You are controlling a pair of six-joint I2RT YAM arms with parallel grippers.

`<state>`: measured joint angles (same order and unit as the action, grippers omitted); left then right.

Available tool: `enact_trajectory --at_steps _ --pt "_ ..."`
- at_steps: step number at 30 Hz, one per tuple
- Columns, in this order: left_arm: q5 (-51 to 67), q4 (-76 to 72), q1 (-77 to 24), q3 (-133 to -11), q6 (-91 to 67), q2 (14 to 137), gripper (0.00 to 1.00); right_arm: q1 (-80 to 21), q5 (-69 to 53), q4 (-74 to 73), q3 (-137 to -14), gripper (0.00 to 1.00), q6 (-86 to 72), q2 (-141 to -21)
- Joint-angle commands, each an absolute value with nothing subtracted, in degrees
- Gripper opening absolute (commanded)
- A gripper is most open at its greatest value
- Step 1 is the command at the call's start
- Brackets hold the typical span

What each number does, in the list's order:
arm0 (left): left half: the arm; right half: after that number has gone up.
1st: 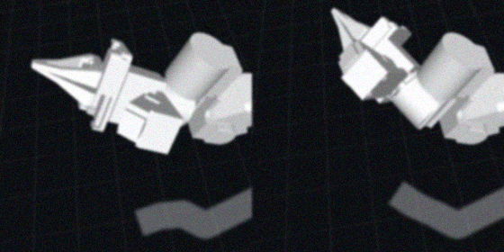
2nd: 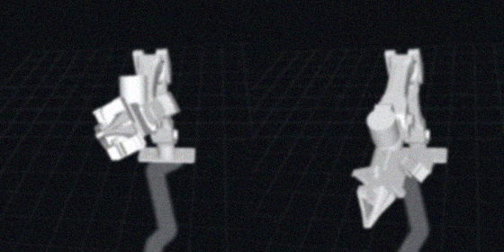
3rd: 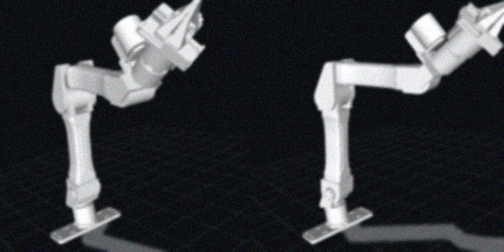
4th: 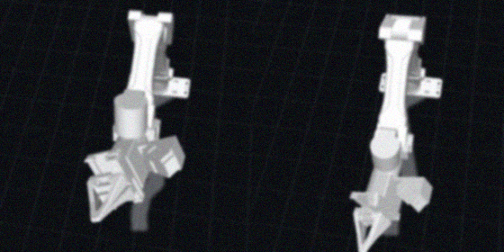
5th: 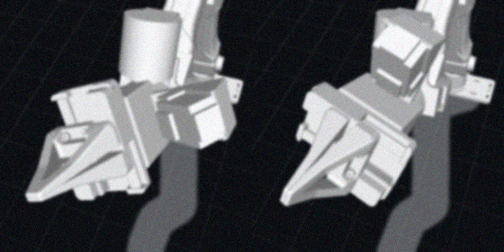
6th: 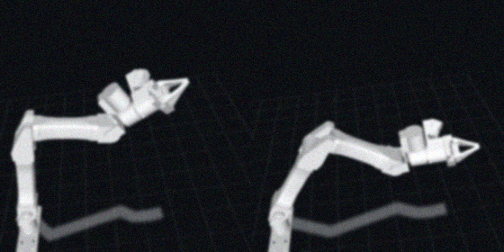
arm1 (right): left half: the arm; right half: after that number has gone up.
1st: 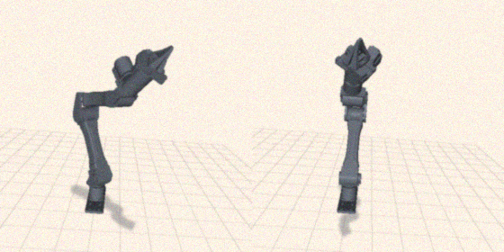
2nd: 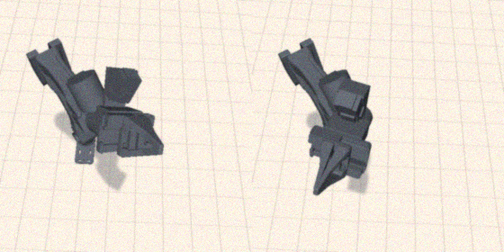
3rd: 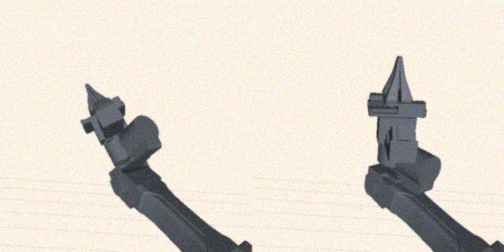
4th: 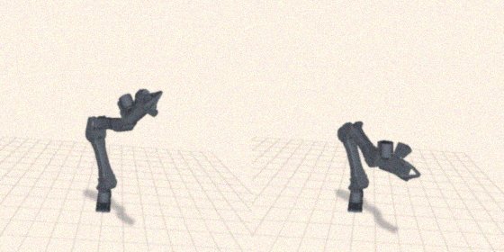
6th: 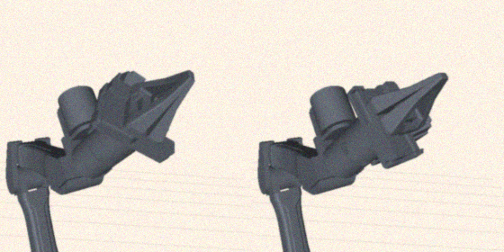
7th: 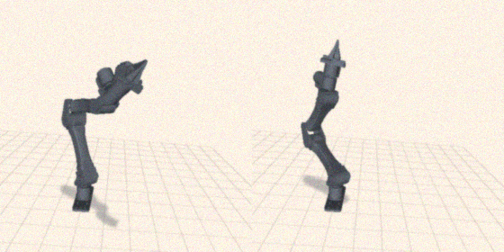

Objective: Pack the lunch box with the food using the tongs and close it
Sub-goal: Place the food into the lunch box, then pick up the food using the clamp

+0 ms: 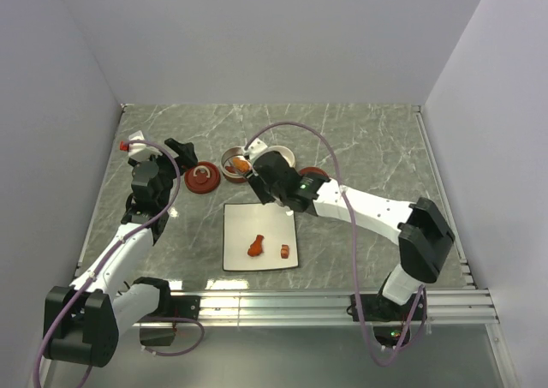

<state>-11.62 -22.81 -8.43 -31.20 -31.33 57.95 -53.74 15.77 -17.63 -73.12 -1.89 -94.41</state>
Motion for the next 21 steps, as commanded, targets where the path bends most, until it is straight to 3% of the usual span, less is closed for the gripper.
enact_trajectory --at_steps 1,21 --pt "-11.3 -25.0 -8.2 -32.7 -32.1 57.7 1.00 -54.2 16.0 -14.2 -69.6 0.52 -3.7 -86.2" --pt "-10.7 -25.0 -8.2 -32.9 -32.0 57.7 0.99 -76.0 30.7 -28.7 -52.5 0.51 -28.8 -66.0"
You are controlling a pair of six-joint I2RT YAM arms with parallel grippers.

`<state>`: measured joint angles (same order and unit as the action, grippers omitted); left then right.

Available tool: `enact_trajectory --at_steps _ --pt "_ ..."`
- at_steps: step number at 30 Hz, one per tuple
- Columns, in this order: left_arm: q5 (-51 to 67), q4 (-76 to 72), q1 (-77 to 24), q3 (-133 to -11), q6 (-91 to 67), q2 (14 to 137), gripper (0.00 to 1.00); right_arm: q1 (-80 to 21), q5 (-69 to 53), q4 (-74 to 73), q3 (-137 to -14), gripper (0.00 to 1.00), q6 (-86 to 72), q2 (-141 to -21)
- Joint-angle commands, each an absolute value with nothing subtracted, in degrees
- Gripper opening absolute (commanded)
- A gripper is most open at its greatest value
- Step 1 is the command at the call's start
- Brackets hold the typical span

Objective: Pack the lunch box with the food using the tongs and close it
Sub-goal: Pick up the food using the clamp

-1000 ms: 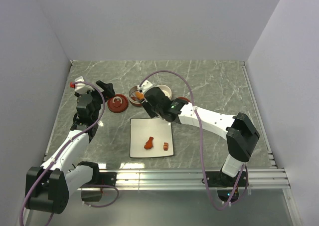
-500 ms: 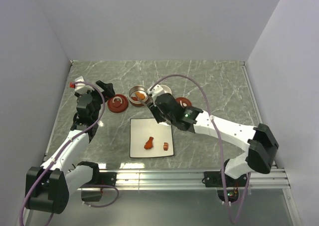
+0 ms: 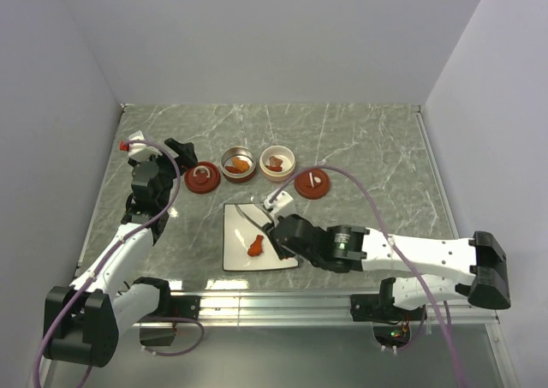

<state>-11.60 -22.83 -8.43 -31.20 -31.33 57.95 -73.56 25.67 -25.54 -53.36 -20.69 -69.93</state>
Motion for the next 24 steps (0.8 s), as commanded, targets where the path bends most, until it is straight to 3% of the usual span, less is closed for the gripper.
enact_trajectory --at_steps 1,14,24 --pt "-10.7 -24.9 -8.2 -32.9 -32.0 57.6 1.00 -77.8 31.0 -30.2 -51.4 0.51 -30.0 -65.3" --pt "-10.0 -25.0 -8.2 -33.0 -32.1 57.8 0.99 -91.5 33.7 -41.8 -49.7 0.49 -47.8 -62.1" --pt "-9.8 -25.0 -8.2 -32.7 -32.2 57.3 1.00 -93.2 32.4 -39.0 -49.4 0.49 -49.1 -64.7"
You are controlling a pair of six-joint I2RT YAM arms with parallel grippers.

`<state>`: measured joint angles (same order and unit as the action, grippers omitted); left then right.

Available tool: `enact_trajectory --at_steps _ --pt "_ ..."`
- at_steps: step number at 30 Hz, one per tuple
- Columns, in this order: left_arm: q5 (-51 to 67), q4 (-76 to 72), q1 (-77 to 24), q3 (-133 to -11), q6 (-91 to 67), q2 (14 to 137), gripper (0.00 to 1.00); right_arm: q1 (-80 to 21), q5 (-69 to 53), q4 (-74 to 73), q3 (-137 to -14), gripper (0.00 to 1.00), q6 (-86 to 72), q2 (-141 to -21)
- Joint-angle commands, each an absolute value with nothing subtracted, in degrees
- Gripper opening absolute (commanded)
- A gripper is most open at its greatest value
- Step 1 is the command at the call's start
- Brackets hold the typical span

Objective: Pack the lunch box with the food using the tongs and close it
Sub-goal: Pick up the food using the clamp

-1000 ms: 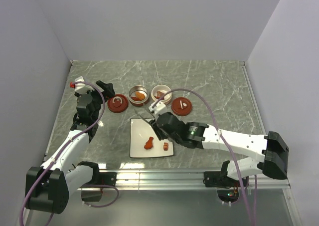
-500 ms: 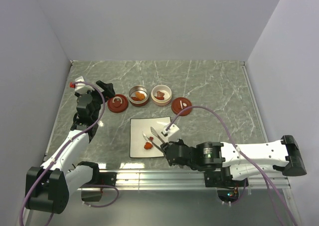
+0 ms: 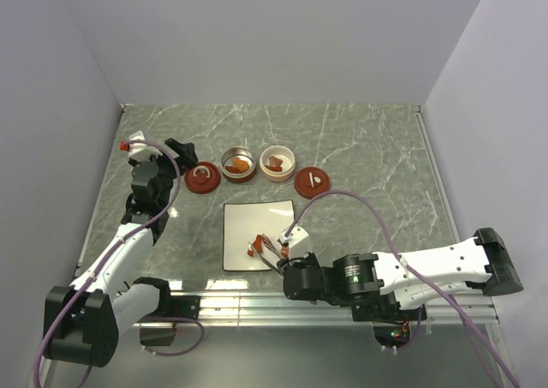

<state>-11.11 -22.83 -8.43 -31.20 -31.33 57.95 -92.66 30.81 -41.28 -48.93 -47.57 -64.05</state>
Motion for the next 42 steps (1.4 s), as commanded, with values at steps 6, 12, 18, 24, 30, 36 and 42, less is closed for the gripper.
enact_trajectory --at_steps 6,12,18,24,30,36,42 --pt "-9.9 -24.8 -8.2 -32.4 -32.2 56.4 0.99 -93.3 30.8 -35.7 -49.3 0.49 -47.5 -66.8" --pt "-9.9 -24.6 -8.2 -32.4 -32.3 56.2 0.99 -93.1 29.6 -34.7 -49.7 0.49 -47.1 -68.7" --pt "-10.0 -24.5 -8.2 -32.3 -32.3 55.6 0.99 -93.2 28.9 -39.1 -52.1 0.50 -48.4 -72.4" --pt "-10.0 -24.5 -8.2 -32.3 -32.3 55.5 0.99 -93.1 29.0 -43.3 -54.8 0.51 -49.7 -76.5" --pt "-10.2 -24.4 -8.1 -32.2 -32.3 55.3 1.00 -93.1 30.6 -42.2 -53.6 0.40 -49.7 -73.6" --pt "-10.4 -24.3 -8.1 -32.2 -32.3 55.4 0.99 -92.7 32.7 -43.1 -53.6 0.33 -49.4 -71.5" --pt "-10.5 -24.3 -8.1 -32.3 -32.2 55.3 0.99 -89.7 34.6 -41.6 -53.8 0.32 -46.1 -70.6"
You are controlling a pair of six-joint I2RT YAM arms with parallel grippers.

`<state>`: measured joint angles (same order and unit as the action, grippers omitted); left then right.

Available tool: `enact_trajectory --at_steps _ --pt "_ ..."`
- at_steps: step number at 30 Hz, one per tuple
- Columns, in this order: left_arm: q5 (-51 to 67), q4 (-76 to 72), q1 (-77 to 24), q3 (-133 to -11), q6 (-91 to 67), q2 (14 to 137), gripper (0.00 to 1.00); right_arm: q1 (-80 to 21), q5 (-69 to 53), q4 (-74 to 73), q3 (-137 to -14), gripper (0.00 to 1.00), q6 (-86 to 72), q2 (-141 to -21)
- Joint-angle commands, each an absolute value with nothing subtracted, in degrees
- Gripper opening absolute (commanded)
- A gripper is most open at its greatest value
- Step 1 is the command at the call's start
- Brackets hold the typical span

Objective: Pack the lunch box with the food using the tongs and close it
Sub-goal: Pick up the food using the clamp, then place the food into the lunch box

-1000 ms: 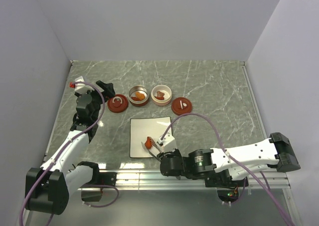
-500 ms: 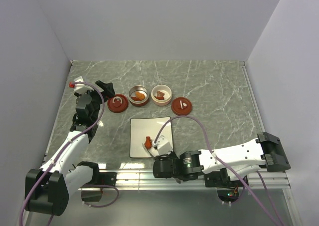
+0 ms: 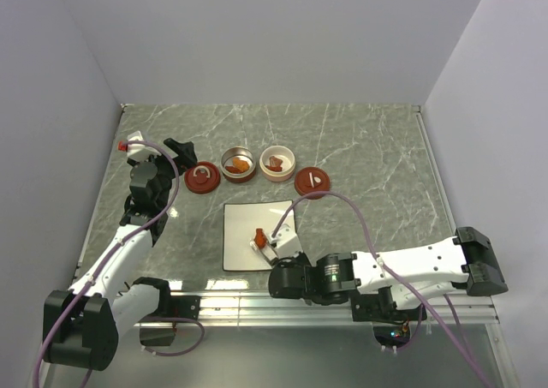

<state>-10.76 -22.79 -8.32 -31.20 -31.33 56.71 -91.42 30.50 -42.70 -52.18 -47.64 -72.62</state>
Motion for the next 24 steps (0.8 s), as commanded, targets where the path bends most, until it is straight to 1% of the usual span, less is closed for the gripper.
enact_trajectory --at_steps 1,9,15,24 --pt "-10.5 -24.3 -8.1 -32.2 -32.2 55.4 0.99 -88.9 34.7 -41.2 -53.7 0.32 -44.7 -70.3" --pt "-10.7 -24.2 -8.1 -32.4 -32.2 55.5 1.00 -78.7 33.9 -33.5 -52.9 0.31 -34.5 -67.7" --pt "-11.4 -24.1 -8.1 -32.5 -32.0 55.8 1.00 -72.7 32.3 -28.7 -56.4 0.31 -24.4 -68.6" --pt "-11.3 -24.4 -8.0 -32.3 -32.1 56.1 1.00 -59.0 23.2 -21.0 -60.0 0.31 -14.0 -73.4"
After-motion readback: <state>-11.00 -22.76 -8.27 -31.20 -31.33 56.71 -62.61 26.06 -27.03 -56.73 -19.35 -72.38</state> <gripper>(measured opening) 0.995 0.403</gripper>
